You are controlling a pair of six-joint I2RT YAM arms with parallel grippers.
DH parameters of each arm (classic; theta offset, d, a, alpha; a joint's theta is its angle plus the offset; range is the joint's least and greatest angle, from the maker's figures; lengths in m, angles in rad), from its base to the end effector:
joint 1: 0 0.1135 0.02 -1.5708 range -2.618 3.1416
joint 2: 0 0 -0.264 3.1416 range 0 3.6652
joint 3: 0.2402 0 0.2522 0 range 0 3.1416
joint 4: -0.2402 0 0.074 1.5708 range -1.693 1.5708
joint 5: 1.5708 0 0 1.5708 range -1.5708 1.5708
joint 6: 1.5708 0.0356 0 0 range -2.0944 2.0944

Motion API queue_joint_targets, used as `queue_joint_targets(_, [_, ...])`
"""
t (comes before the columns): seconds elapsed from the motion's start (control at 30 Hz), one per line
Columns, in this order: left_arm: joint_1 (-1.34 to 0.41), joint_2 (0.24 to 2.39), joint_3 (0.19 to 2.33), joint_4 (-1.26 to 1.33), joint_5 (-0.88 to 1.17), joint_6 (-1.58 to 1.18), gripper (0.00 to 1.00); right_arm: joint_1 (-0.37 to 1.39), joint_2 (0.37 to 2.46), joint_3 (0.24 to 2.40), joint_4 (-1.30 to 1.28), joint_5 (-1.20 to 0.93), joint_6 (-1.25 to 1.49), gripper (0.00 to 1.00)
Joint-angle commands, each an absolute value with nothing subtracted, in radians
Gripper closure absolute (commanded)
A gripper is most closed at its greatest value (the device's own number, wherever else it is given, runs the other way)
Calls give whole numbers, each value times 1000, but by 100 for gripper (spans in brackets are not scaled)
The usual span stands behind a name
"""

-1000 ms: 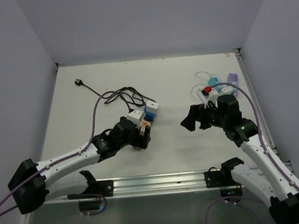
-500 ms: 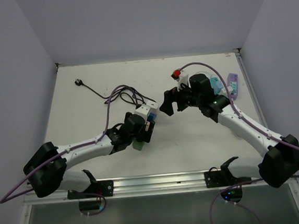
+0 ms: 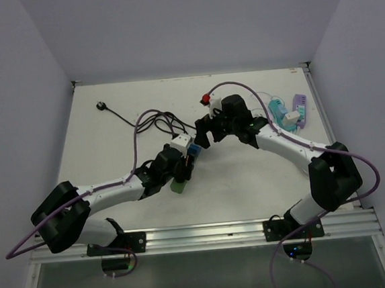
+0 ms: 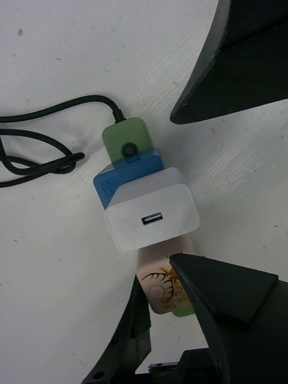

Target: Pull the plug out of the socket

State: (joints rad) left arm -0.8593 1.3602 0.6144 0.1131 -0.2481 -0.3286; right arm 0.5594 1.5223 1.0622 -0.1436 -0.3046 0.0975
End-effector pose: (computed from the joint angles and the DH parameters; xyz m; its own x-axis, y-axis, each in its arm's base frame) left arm 0.1849 -0.2010 0.1854 -0.5607 0.1712 -0.8101 0.4479 0.8856 -0.1228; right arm 0.2844 0.1906 0.2609 -0.5485 -0.2339 -0.8028 -0.6653 0.7037 0.2496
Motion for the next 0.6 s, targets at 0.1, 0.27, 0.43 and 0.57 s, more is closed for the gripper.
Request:
queue_joint_targets(0.1, [-851, 1379, 589, 219, -233, -295, 42, 592, 1595, 1120, -23, -302, 40, 11])
queue_joint_targets(0.27, [-850, 1381, 568, 236, -226, -291, 66, 614, 1643, 1115, -5, -296, 11, 23])
queue_joint_targets(0.43, [-848, 1379, 549, 258, -209, -316, 90, 623, 1654, 1068, 67, -293, 8, 41])
queue_joint_targets(0.57, [-847, 1404, 551, 255, -195, -337, 100, 629, 1618, 1039, 97, -287, 8, 65])
